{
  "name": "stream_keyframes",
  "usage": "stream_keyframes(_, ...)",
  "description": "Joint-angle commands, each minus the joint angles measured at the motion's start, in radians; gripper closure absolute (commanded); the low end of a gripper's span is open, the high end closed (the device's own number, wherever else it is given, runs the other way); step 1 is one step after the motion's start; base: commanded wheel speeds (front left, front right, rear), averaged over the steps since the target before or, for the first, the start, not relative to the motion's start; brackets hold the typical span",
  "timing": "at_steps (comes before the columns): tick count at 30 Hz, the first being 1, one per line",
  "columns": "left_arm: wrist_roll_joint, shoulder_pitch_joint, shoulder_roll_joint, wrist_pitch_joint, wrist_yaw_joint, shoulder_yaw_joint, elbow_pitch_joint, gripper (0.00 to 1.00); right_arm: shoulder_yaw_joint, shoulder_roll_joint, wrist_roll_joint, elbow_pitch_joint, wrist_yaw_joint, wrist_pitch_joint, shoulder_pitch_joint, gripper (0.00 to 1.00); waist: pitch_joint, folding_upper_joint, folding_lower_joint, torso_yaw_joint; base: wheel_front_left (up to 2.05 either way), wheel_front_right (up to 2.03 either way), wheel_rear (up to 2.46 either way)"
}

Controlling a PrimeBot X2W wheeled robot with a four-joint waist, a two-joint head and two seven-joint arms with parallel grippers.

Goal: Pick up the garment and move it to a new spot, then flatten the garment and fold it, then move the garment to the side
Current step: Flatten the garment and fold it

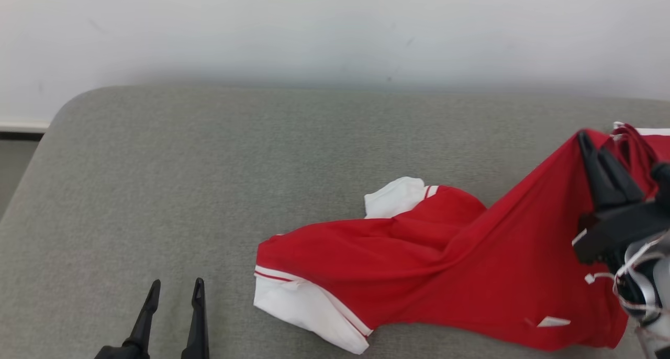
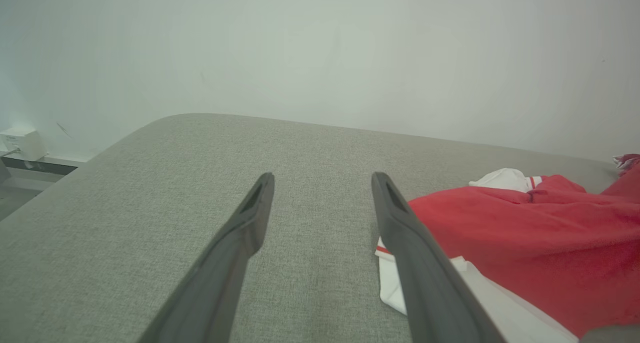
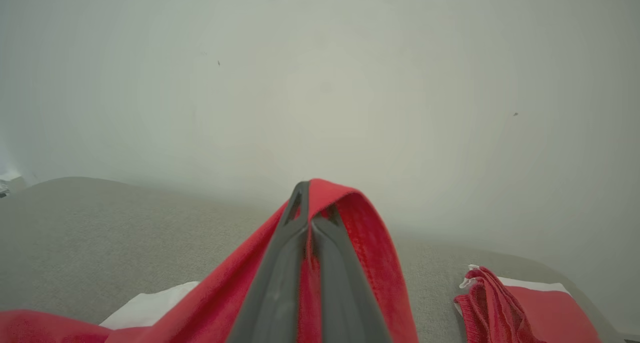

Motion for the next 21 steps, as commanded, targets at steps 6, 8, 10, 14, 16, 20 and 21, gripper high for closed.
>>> stream_keyframes(6, -0.006, -0.042, -0.003, -0.003, 0.002, -0.017, 0.018, 0.0, 0.077, -0.046, -0.014, 0.248, -0.003, -0.061, -0.21, 1.0, 0.06, 0.0, 0.0, 0.087, 0.0, 0.0, 0.0)
stream_keyframes(8, -0.008, -0.049, -0.003, -0.003, 0.002, -0.022, 0.02, 0.0, 0.097, -0.045, -0.017, 0.331, -0.003, -0.077, -0.27, 1.0, 0.071, 0.0, 0.0, 0.098, 0.0, 0.0, 0.0)
stream_keyframes(10, -0.009, -0.06, -0.003, -0.003, 0.002, -0.026, 0.021, 0.0, 0.116, -0.039, -0.018, 0.414, -0.003, -0.091, -0.322, 1.0, 0.08, 0.0, 0.0, 0.107, 0.0, 0.0, 0.0)
stream_keyframes(14, -0.007, -0.067, -0.005, -0.003, 0.002, -0.033, 0.026, 0.0, 0.159, -0.019, -0.013, 0.582, -0.003, -0.084, -0.395, 0.0, 0.095, 0.0, 0.0, 0.115, 0.0, 0.0, 0.0)
stream_keyframes(16, -0.004, -0.075, -0.006, -0.003, 0.002, -0.037, 0.028, 0.0, 0.18, -0.008, -0.007, 0.633, -0.003, -0.108, -0.427, 0.0, 0.098, 0.0, 0.0, 0.115, 0.0, 0.0, 0.0)
stream_keyframes(20, -0.001, -0.078, -0.007, -0.003, 0.002, -0.035, 0.031, 0.0, 0.211, 0.005, 0.007, 0.7, -0.003, -0.137, -0.437, 0.0, 0.097, 0.0, 0.0, 0.1, 0.0, 0.0, 0.0)
stream_keyframes(21, 0.001, -0.077, -0.007, -0.003, 0.002, -0.035, 0.032, 0.0, 0.223, 0.007, 0.011, 0.718, -0.003, -0.147, -0.44, 0.0, 0.094, 0.0, 0.0, 0.093, 0.0, 0.0, 0.0)
